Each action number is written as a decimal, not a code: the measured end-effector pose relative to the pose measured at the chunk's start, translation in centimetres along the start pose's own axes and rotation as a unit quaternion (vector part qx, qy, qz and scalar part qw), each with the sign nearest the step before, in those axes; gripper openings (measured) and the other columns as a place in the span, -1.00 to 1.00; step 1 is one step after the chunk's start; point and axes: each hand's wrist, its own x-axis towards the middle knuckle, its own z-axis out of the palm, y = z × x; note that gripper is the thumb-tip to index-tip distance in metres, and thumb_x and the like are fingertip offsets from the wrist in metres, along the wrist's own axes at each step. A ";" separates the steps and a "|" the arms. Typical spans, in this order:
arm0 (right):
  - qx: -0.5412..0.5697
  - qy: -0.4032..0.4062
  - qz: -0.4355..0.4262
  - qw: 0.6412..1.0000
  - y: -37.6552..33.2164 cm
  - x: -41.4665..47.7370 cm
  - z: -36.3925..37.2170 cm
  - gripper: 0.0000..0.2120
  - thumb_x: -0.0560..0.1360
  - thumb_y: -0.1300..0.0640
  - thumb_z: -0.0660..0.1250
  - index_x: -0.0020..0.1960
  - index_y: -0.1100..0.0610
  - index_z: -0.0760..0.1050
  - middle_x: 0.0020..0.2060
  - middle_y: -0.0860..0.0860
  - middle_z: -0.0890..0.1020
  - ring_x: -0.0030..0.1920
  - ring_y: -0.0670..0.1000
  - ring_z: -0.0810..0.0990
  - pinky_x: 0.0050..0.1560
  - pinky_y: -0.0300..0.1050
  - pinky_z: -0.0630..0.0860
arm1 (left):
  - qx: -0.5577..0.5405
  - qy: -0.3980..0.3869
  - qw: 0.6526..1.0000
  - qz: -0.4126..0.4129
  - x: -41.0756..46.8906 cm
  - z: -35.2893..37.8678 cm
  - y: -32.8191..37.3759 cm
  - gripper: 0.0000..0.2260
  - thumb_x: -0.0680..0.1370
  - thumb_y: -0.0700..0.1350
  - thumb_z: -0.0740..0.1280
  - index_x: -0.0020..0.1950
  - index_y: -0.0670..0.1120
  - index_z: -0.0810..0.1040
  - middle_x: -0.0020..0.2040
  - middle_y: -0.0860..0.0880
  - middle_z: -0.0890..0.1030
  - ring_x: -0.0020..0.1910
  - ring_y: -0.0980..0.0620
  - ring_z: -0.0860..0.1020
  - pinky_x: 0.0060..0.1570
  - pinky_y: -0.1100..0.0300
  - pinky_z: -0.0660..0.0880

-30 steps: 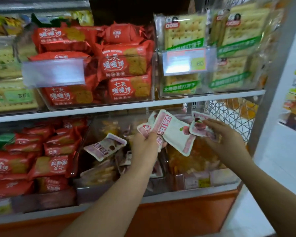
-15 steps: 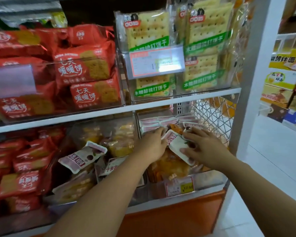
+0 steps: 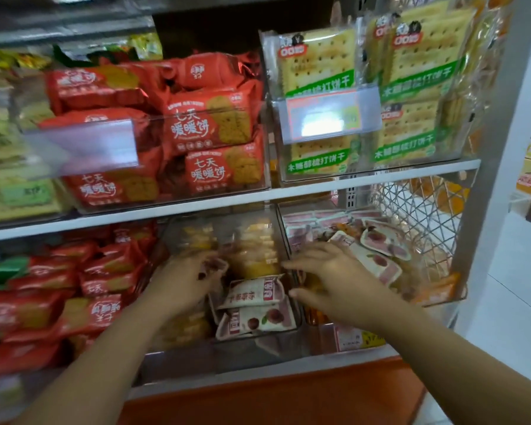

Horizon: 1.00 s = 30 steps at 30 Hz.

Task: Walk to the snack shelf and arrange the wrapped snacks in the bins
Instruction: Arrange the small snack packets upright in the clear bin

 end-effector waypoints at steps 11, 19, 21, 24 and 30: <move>-0.127 -0.018 -0.078 0.989 -3.2 3.9 3.2 -0.61 0.46 -0.13 0.28 0.27 -0.11 0.46 0.30 -0.11 0.48 0.39 0.00 0.28 0.45 0.10 -0.18 | 0.010 -0.039 0.999 -0.031 -1.8 -0.5 -2.1 -0.55 0.44 0.21 0.32 0.31 0.33 0.34 0.33 0.07 0.41 0.21 0.01 0.48 0.10 0.10 0.46; -0.241 -0.152 -0.067 0.956 -2.7 7.0 3.6 -0.61 0.42 -0.26 0.25 0.10 -0.06 0.54 -0.04 -0.04 0.62 0.12 0.01 0.52 0.38 0.23 -0.30 | -0.026 0.078 0.997 -0.008 -3.6 -0.8 -3.0 -0.45 0.42 0.17 0.36 0.39 0.09 0.38 0.37 0.08 0.37 0.22 0.03 0.48 0.14 0.07 0.47; -0.229 -0.144 -0.058 0.961 -2.9 7.2 3.6 -0.69 0.43 -0.17 0.25 0.06 -0.05 0.57 -0.09 -0.06 0.64 0.07 -0.02 0.55 0.40 0.23 -0.30 | -0.038 0.085 0.996 0.009 -4.2 -0.7 -3.2 -0.43 0.40 0.19 0.33 0.38 0.10 0.39 0.37 0.12 0.36 0.22 0.06 0.47 0.16 0.07 0.47; -0.181 -0.073 -0.047 0.980 -2.9 6.6 3.9 -0.79 0.44 -0.03 0.20 -0.10 -0.02 0.59 -0.27 -0.07 0.64 -0.10 -0.08 0.57 0.45 0.16 -0.32 | -0.052 0.095 0.994 0.019 -5.0 -0.3 -3.1 -0.47 0.40 0.16 0.35 0.36 0.12 0.41 0.35 0.18 0.35 0.22 0.10 0.45 0.16 0.05 0.47; -0.068 0.127 -0.062 0.988 -1.9 4.5 3.1 -0.83 0.44 0.08 0.24 -0.17 -0.02 0.62 -0.36 -0.03 0.63 -0.26 -0.02 0.59 0.29 0.06 0.39 | -0.096 0.161 0.981 0.046 -5.5 -0.3 -1.4 -0.52 0.43 0.08 0.39 0.34 0.09 0.43 0.31 0.28 0.32 0.22 0.19 0.42 0.16 0.15 0.46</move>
